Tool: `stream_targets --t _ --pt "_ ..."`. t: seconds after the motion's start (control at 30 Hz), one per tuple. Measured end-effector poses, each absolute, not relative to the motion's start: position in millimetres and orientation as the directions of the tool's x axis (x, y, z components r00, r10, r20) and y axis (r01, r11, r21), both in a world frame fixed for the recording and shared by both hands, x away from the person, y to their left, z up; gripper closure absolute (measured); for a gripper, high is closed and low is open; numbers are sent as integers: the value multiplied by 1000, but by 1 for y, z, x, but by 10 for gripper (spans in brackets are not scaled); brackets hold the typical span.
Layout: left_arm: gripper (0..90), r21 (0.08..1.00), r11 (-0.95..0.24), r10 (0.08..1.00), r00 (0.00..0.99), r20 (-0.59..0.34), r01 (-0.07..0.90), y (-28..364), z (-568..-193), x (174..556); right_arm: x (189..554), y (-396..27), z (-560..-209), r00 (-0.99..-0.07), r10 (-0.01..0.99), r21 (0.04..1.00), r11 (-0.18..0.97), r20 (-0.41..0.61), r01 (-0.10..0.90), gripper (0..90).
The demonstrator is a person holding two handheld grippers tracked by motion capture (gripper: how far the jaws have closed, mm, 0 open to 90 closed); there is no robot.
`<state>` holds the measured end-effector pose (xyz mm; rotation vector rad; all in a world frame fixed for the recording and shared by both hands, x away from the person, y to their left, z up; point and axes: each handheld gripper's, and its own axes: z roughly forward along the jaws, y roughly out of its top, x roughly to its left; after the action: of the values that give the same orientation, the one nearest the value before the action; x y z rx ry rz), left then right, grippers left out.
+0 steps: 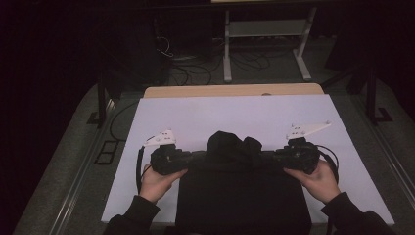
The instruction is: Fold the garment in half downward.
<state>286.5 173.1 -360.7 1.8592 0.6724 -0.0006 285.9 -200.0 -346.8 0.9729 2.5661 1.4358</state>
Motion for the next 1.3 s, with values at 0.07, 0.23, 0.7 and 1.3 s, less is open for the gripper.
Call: stream_targets --t 0.07,0.23,0.7,1.3 --pt "872 859 -232 435 838 -328 457 174 -365 284 283 -201 -351 -799 544 776 376 258 506 855" --pt "872 853 -236 411 843 -348 467 176 -375 277 280 -204 -362 -793 542 758 384 276 527 855" --pt "872 803 -366 351 869 -350 471 165 -397 263 264 -209 -394 -785 537 698 433 309 571 854" --pt "870 734 -504 292 890 -350 455 151 -416 253 253 -203 -421 -782 514 588 529 352 612 850"
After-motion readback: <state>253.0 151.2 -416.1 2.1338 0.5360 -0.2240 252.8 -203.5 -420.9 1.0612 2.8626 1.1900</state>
